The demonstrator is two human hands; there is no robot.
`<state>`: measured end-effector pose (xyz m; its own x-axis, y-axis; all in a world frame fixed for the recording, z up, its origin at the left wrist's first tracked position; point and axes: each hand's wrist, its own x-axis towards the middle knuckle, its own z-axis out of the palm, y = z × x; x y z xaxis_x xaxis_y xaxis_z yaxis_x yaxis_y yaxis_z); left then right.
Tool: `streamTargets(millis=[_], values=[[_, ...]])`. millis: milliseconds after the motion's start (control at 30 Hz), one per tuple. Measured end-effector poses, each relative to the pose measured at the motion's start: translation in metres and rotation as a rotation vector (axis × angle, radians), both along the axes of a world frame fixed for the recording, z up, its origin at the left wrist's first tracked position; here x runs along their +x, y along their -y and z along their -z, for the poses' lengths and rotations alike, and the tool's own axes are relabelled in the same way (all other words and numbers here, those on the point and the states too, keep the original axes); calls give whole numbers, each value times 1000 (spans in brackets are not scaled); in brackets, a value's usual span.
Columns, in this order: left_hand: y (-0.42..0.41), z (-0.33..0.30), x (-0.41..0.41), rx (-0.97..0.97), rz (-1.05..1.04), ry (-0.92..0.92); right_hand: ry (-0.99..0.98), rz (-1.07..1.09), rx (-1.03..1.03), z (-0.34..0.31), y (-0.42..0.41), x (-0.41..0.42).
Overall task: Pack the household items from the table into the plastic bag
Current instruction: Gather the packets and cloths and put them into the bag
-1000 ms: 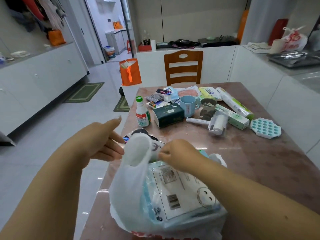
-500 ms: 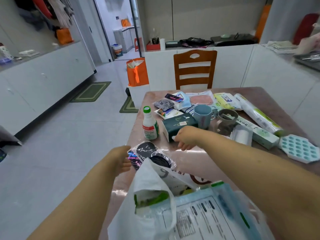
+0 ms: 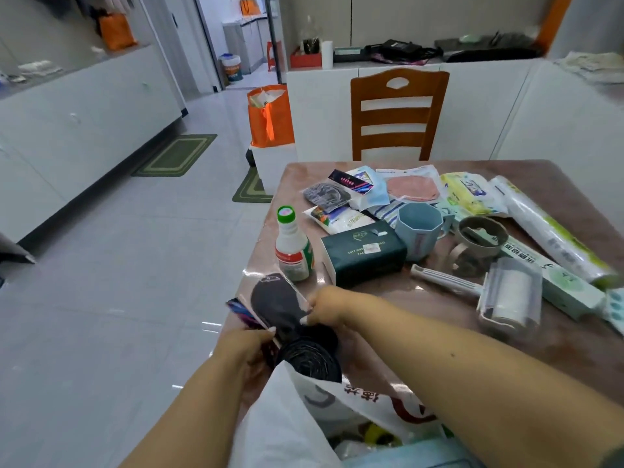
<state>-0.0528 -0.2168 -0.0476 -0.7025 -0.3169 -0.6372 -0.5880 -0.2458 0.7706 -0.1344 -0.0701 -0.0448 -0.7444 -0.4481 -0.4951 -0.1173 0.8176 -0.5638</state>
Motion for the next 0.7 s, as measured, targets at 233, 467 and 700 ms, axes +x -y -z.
streamTargets(millis=[233, 467, 700], values=[[25, -24, 1, -34, 133, -210, -7, 240, -380, -28, -33, -1], [-9, -88, -30, -106, 302, -379, -77, 516, -536, -90, -71, 22], [-70, -158, -54, 57, 412, -392, -28, 781, -887, -139, -107, 35]])
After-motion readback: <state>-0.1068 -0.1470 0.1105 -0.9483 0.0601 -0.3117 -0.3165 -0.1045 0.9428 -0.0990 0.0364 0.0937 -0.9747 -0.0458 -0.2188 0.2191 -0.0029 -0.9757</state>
